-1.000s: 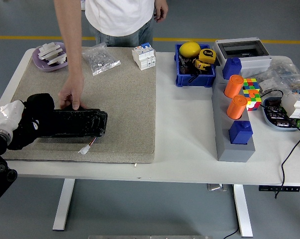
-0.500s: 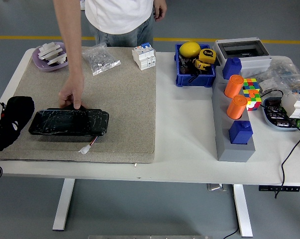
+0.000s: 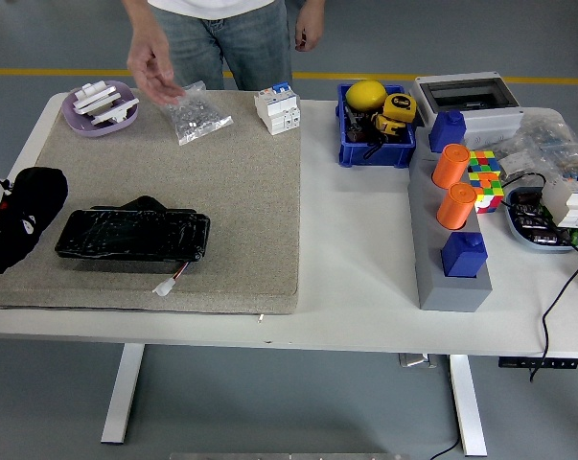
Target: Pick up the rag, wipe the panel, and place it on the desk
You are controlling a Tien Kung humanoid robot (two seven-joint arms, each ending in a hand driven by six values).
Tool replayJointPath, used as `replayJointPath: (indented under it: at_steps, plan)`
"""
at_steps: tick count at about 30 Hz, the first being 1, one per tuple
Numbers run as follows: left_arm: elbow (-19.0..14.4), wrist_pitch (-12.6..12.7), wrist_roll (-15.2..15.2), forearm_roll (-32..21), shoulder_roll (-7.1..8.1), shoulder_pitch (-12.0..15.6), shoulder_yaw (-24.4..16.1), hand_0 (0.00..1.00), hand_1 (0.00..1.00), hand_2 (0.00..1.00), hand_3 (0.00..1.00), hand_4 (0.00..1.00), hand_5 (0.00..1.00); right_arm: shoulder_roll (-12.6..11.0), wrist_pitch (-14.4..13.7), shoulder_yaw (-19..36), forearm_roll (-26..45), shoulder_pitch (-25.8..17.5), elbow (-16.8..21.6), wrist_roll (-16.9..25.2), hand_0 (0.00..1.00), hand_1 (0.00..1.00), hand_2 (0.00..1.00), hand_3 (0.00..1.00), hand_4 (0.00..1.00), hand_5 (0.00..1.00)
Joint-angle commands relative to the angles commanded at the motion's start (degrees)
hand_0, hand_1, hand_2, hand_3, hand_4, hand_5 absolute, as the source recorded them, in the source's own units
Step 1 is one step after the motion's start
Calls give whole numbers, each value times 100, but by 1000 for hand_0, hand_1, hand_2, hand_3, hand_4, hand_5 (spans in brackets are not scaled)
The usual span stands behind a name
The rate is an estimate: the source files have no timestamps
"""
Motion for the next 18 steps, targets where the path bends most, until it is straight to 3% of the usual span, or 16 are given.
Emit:
replayJointPath:
  at_steps: [3,4,9,10,15,16,18]
  plan:
    - [149,33,-255,-15,31,-69,105,362,414,536,580,544,2,4,0,-1,-3,8,2,2,759,612,627,616,998,641]
    - [195,22,-274,-11,35,-96,134,410,491,546,584,562,2,5,0,-1,-6,11,2,2,759,611,628,617,998,643]
    - [401,-178,-221,-54,41,-185,232,410,491,546,584,562,2,12,-9,-1,-13,26,7,8,759,611,628,617,998,643]
    - [415,-237,-196,-68,42,-189,234,498,599,581,567,609,23,14,-10,-1,-14,27,6,9,759,611,627,617,998,644]
    - [551,-393,-154,-194,29,-245,286,498,599,581,567,609,23,22,-16,2,-12,25,3,11,759,611,627,617,998,644]
    - [566,-432,-142,-220,28,-249,285,623,766,771,583,772,106,23,-15,1,-13,28,3,10,758,611,628,617,998,646]
    - [571,-509,-151,-205,24,-245,266,623,766,771,583,772,106,26,-16,11,-20,31,3,10,758,611,628,617,998,646]
